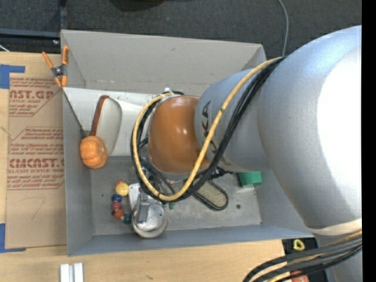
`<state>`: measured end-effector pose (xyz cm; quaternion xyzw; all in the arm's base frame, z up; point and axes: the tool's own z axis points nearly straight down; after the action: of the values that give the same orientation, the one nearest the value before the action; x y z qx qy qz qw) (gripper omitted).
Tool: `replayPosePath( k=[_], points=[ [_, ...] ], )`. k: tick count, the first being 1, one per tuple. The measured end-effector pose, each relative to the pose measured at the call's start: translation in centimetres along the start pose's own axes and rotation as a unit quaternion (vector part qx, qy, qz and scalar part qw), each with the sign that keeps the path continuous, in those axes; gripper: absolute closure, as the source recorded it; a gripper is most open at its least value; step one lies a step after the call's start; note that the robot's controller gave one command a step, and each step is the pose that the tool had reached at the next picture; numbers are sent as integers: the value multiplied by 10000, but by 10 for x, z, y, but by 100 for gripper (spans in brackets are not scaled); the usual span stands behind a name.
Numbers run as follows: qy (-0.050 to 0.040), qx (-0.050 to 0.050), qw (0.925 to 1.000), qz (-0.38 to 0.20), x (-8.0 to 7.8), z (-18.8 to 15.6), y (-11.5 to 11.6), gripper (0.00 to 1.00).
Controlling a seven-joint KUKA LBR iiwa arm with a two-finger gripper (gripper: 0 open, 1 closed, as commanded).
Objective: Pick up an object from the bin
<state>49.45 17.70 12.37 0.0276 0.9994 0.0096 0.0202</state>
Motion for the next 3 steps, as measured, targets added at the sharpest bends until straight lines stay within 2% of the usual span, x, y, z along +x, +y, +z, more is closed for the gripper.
replayPosePath(
  k=[1, 2, 3],
  points=[
    [50, 13, 9997, -259, -5, 53, -23, 0],
    [-10, -13, 9998, 205, -59, 55, 10, 0],
    [48, 18, 9921, 1256, -7, 52, 1, 0]
  ],
)
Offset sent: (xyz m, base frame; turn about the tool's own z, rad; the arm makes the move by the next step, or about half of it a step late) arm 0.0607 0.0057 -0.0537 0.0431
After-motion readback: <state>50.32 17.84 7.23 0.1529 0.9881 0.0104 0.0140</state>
